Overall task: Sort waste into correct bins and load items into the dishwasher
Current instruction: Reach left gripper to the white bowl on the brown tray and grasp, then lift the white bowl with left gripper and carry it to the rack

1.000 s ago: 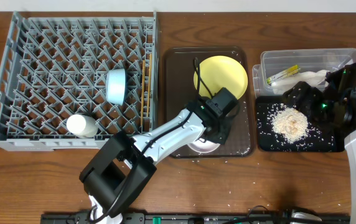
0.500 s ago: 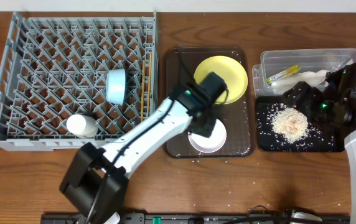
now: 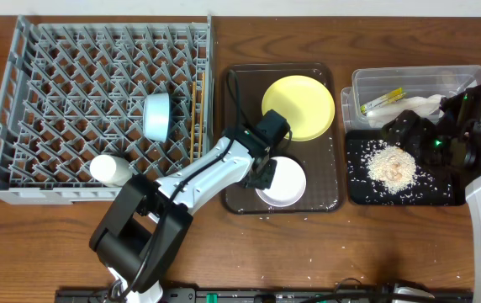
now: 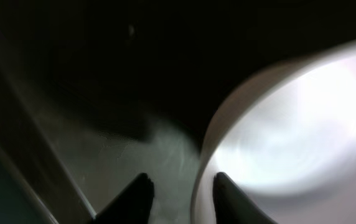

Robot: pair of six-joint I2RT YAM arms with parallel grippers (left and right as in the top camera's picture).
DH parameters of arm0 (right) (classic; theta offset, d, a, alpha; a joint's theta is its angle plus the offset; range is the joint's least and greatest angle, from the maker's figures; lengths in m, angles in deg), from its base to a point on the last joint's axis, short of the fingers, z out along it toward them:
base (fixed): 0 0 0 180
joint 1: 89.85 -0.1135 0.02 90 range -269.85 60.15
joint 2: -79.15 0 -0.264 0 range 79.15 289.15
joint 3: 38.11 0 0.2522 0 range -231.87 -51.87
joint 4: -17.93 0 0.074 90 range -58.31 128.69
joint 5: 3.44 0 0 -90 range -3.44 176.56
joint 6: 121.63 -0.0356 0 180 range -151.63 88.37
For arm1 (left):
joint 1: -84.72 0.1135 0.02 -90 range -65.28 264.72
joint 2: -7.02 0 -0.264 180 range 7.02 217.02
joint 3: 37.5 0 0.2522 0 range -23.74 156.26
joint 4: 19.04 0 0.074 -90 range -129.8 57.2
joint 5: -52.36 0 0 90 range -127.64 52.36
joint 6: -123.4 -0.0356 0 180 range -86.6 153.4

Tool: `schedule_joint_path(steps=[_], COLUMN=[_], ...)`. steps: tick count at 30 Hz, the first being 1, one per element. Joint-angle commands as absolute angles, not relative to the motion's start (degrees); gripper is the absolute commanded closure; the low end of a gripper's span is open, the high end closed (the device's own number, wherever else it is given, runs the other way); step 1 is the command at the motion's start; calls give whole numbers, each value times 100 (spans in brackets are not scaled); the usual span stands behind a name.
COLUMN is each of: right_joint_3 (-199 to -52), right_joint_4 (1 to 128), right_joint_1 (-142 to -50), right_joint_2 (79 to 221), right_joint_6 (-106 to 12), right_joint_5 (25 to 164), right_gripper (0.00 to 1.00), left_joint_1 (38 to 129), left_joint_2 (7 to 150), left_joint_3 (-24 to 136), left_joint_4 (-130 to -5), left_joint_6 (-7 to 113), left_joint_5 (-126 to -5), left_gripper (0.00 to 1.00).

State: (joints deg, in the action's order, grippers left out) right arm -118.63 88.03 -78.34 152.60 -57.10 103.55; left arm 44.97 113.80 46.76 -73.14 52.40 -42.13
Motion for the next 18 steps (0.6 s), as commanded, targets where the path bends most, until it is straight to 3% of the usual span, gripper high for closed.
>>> schedule_joint_path(steps=[1, 15, 18], right_joint_3=[-11861, -11861, -11861], right_joint_4=[8810, 8810, 8810], right_joint_1=[-7814, -7814, -7814], right_joint_2=[15264, 15264, 15264], right_joint_6=[-5730, -5730, -5728], right_joint_5=[10394, 10392, 10392], right_gripper=[1, 1, 1], left_joint_1=[4423, 4351, 4366], left_joint_2=[11410, 11480, 11539], left_joint_3=[4632, 4103, 4103], left_joint_4=[-7082, -6350, -6333], left_joint_6=[5212, 5476, 5516], left_joint_5=[-4362, -4362, -4359], left_gripper=[79, 79, 92])
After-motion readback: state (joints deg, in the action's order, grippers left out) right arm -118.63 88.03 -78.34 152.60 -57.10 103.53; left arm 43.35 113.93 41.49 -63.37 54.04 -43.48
